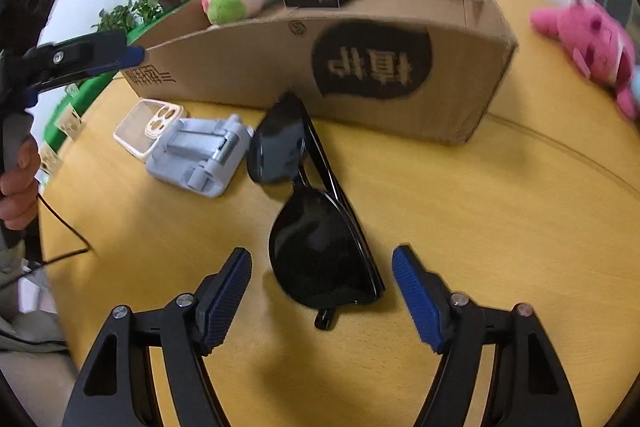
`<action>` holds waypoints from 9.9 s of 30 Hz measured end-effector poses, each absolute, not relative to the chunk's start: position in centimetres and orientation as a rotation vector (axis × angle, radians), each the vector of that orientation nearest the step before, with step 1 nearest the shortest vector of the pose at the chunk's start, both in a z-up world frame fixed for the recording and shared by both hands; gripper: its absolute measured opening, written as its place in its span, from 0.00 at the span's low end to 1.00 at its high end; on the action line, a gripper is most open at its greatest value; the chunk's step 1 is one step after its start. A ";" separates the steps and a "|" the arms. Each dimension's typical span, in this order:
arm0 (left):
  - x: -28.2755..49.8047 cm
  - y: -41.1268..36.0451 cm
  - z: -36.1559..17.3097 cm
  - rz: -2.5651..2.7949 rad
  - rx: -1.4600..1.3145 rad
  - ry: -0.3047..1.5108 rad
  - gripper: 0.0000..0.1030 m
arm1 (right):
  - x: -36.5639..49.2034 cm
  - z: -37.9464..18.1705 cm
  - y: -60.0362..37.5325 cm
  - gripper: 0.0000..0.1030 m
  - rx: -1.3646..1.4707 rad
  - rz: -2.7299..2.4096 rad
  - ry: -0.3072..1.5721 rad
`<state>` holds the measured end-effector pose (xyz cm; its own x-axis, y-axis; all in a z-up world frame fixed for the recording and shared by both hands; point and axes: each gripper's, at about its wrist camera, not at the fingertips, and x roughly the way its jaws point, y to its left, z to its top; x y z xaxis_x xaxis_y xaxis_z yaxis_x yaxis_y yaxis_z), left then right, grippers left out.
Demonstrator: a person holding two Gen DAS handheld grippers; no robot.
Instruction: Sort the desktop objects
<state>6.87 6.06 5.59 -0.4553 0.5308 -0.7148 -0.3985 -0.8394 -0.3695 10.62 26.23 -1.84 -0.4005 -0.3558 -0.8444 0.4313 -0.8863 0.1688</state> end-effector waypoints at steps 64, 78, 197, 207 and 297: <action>-3.6 10.6 17.5 2.147 -0.938 -0.258 0.19 | 4.9 14.5 26.3 0.23 0.816 -2.441 -0.343; -19.3 9.9 16.7 2.110 -1.017 -0.304 0.19 | -11.3 15.1 25.9 0.23 0.890 -2.441 -0.370; 9.9 5.9 -2.0 2.219 -1.346 -0.217 0.45 | 10.3 -1.6 22.7 0.34 1.300 -2.424 -0.130; 9.8 5.6 0.5 2.282 -1.251 -0.160 0.33 | 11.5 -1.6 23.2 0.27 1.297 -2.431 -0.261; 10.2 1.2 14.3 2.773 -0.802 -0.049 0.77 | 7.2 12.1 18.0 1.00 0.918 -2.786 -0.066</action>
<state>10.23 1.16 14.32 -0.8159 0.2516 -0.5206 -0.2328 -0.9671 -0.1024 7.23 17.98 12.05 -0.7849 -0.2098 -0.5830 0.1820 -0.9775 0.1068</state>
